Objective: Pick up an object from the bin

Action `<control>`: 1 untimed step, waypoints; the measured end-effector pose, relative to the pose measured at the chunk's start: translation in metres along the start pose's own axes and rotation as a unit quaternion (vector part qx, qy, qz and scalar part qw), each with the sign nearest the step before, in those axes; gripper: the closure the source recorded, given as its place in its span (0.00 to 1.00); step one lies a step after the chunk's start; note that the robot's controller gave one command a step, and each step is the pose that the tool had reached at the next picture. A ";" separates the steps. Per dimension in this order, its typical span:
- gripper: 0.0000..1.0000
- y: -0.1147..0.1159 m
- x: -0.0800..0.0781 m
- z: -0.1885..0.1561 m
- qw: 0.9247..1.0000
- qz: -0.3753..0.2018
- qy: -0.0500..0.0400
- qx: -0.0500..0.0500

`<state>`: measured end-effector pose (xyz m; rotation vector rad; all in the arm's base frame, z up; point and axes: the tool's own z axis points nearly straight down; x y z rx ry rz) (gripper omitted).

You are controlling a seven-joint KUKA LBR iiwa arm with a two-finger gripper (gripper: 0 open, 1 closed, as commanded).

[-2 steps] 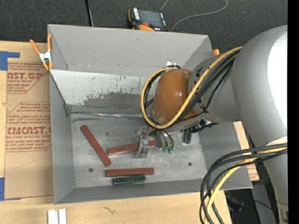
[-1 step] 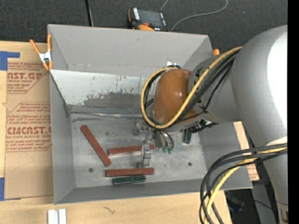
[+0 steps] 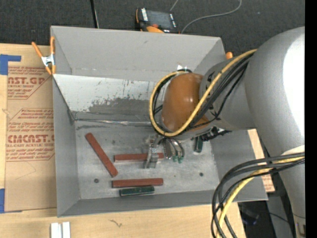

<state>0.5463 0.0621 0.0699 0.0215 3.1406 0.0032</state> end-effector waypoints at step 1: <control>1.00 0.038 -0.035 -0.155 0.995 -0.096 -0.005 0.000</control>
Offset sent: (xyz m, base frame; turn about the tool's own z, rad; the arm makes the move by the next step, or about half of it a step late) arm 0.0327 0.0356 0.1508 -0.1921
